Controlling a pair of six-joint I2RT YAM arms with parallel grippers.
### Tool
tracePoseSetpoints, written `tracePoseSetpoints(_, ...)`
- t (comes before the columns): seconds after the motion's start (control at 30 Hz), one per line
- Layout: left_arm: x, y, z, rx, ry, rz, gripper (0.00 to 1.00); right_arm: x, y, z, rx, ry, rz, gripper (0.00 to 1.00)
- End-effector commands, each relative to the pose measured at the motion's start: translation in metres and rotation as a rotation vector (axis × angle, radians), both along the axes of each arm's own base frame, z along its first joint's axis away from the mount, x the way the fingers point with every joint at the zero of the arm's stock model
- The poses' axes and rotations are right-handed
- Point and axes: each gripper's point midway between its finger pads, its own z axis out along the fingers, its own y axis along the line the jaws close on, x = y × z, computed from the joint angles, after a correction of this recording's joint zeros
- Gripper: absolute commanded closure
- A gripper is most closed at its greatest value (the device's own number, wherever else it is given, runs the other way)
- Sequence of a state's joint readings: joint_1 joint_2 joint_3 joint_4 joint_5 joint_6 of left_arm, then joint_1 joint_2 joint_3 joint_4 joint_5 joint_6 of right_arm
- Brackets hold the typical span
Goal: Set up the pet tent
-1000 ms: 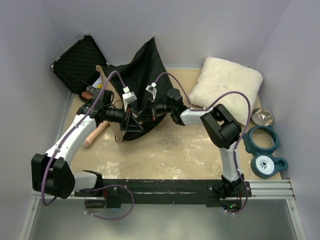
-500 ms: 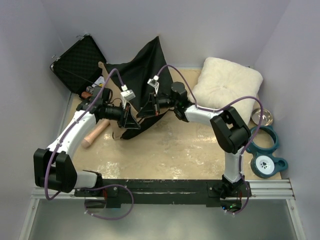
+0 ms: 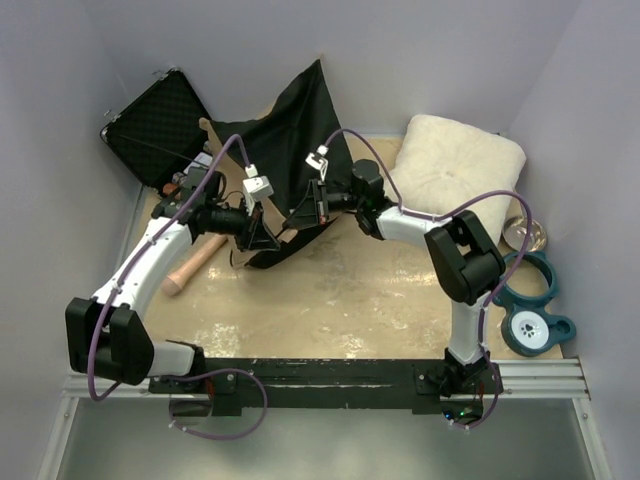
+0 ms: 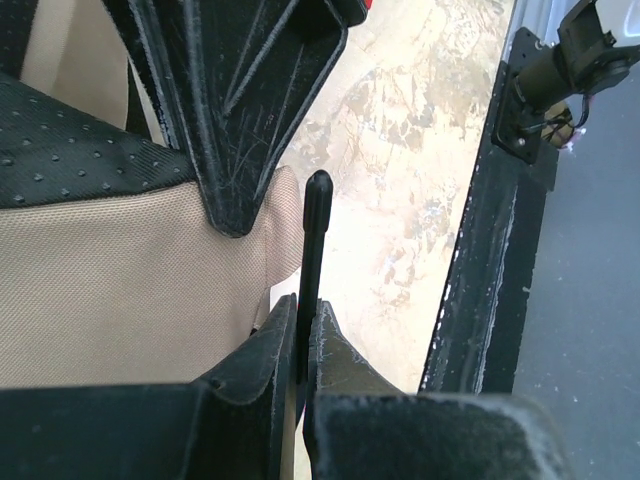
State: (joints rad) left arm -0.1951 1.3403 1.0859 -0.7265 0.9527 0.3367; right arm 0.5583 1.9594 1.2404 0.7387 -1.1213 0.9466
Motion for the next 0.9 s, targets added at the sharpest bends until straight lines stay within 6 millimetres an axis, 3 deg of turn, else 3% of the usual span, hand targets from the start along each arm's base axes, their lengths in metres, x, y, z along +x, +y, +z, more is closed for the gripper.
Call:
tracePoseSetpoints(0.0, -0.013, 0.052, -0.063, 0.341, 0.148, 0.103, 1.0, 0.019, -0.025, 0.059, 0.123, -0.085, -0.062, 1.0)
tracePoseSetpoints(0.33, -0.016, 0.058, -0.076, 0.41, 0.178, 0.067, 1.0, 0.013, -0.039, 0.081, 0.197, -0.022, -0.064, 1.0)
tracePoseSetpoints(0.87, -0.033, 0.075, -0.107, 0.52, 0.25, 0.028, 1.0, 0.025, -0.059, 0.087, 0.234, 0.038, -0.092, 1.0)
